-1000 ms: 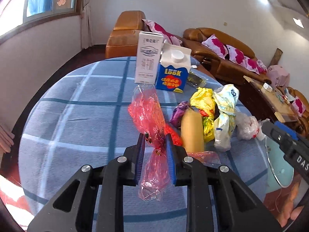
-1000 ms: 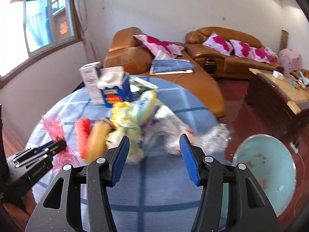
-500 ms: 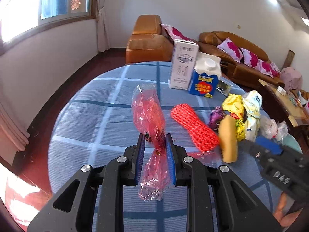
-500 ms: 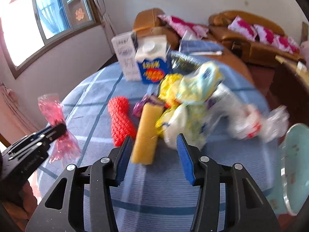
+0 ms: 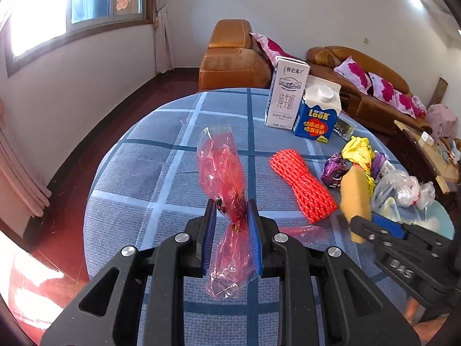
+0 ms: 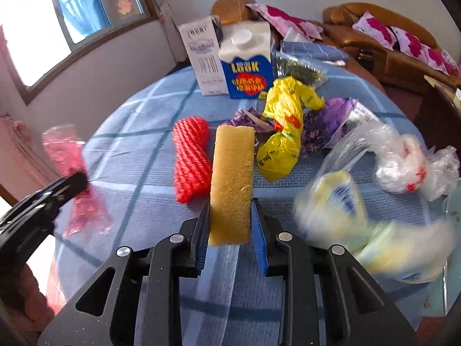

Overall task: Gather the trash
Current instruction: 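Grasp the pink plastic bag with the left tool while the right tool grasps the yellow sponge, then carry the pink bag and yellow sponge over the light-blue bucket with both tools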

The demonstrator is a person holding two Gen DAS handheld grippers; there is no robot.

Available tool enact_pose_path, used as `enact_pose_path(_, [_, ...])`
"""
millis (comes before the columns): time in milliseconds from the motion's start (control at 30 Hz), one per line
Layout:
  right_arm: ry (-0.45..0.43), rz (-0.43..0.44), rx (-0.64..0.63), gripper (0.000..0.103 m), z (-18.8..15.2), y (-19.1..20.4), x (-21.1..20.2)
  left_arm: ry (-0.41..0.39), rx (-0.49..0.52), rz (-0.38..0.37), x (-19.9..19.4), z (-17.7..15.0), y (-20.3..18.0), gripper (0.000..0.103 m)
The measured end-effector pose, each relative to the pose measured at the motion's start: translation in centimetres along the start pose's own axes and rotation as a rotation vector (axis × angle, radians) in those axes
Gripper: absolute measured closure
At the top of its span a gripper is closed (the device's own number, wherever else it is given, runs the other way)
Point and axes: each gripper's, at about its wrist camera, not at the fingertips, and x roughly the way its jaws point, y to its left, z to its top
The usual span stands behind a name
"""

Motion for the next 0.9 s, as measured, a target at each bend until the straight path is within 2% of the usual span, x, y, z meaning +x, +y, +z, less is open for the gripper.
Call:
enact_pose_path(233, [-0.096,0.006,-0.028,0.075,-0.8,0.0,-4.8,-0.001,0.021,-0.011,-0.9,-0.6,-1.7,0.081])
enact_pose_path(467, [-0.218,-0.083,-0.065,0.075,-2.2,-0.7,-9.7,-0.014,0.084,-0.025,-2.5,-1.5,-4.7,0.081])
enact_pose_path(900, [-0.250,-0.171,0.009,0.075,-5.2,-5.4,-13.5,-0.026,0.214,-0.036,-5.5,-4.3,-10.5,0.081])
